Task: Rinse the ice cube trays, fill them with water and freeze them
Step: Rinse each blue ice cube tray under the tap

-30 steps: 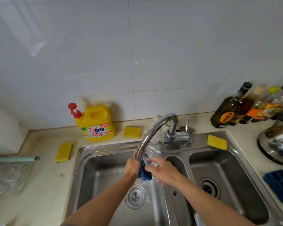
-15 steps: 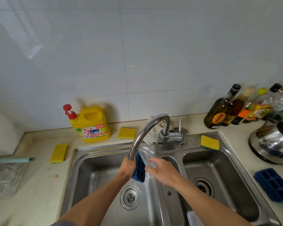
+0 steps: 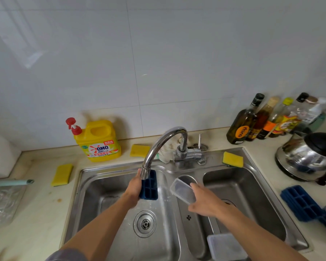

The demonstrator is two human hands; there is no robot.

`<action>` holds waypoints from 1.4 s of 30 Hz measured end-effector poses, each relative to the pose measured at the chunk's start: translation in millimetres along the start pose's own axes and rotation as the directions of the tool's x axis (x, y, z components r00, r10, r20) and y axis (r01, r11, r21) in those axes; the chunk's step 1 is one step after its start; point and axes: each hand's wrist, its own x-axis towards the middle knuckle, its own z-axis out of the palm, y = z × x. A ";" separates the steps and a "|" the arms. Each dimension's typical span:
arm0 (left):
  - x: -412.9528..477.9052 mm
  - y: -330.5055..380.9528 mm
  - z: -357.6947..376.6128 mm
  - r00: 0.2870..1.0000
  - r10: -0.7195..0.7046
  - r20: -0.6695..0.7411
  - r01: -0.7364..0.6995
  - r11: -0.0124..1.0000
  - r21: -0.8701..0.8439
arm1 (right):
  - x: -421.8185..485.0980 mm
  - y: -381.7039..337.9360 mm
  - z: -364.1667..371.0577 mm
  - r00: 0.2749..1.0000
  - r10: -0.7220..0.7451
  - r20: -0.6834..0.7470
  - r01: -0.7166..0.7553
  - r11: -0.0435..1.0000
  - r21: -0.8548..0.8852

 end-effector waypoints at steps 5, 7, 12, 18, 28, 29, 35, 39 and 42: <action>-4.8 -7.3 7.0 0.997 -0.044 0.063 0.063 0.934 -0.353 | -21.0 33.0 12.5 0.998 0.042 0.037 -0.038 0.995 -0.097; -6.8 -8.6 9.5 0.996 -0.033 0.084 0.065 0.909 -0.411 | -31.9 48.6 17.8 0.997 0.050 0.050 -0.044 0.992 -0.116; -8.2 -15.9 15.5 0.999 -0.049 -0.021 0.037 0.927 -0.374 | -59.0 82.6 27.8 0.997 0.046 0.068 -0.035 0.987 -0.159; -6.3 -27.4 19.5 0.992 -0.070 -0.101 0.024 0.914 -0.404 | -76.1 108.2 48.8 0.995 0.032 0.093 -0.007 0.964 -0.265; -6.6 -38.3 27.8 0.976 -0.075 -0.205 -0.016 0.913 -0.408 | -86.4 135.8 71.8 0.992 0.057 0.115 -0.002 0.903 -0.429; -6.6 -37.6 28.4 0.976 -0.071 -0.208 -0.019 0.915 -0.403 | -86.1 134.9 69.6 0.991 0.061 0.122 -0.002 0.900 -0.436; -10.0 -31.2 30.6 0.976 -0.075 -0.205 -0.012 0.920 -0.391 | -72.0 105.9 34.8 0.998 -0.005 0.061 0.024 0.951 -0.309; -14.2 -26.3 29.1 0.982 -0.084 -0.169 0.012 0.920 -0.391 | -50.9 60.4 16.3 0.996 -0.061 -0.062 0.056 0.996 -0.076; -17.5 -23.5 27.1 0.988 -0.082 -0.132 0.022 0.916 -0.401 | -32.0 16.7 8.7 0.992 -0.080 -0.093 0.090 0.990 0.110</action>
